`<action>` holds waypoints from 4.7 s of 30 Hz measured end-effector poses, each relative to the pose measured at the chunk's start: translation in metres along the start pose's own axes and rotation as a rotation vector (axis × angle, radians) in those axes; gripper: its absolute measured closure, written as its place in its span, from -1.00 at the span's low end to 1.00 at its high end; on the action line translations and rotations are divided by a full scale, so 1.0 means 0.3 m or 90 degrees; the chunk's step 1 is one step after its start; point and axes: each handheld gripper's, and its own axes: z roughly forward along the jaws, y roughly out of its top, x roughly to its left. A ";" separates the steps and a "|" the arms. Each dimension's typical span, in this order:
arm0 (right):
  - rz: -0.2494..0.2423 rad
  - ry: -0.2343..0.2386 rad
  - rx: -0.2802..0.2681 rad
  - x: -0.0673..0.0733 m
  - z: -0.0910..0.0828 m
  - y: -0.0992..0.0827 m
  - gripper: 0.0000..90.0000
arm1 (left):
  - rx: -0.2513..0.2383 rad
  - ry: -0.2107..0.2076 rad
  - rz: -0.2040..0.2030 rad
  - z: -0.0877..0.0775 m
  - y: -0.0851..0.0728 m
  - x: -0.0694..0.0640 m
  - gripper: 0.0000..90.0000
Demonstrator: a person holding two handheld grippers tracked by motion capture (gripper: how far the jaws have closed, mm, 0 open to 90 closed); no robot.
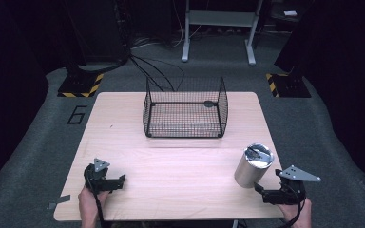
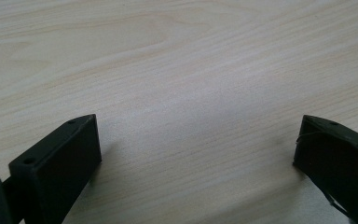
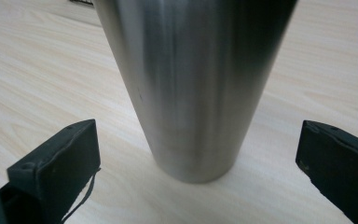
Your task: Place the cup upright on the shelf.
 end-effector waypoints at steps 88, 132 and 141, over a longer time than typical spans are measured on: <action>-0.041 -0.004 -0.145 0.014 0.113 0.196 -0.92 | 0.002 0.000 0.002 0.000 0.000 0.002 -0.99; -0.091 0.074 -0.143 0.111 0.246 0.431 -0.92 | 0.004 0.000 0.004 -0.001 0.000 0.002 -0.99; -0.102 0.090 -0.141 0.135 0.281 0.475 -0.92 | 0.006 -0.002 0.004 -0.002 0.001 0.002 -0.99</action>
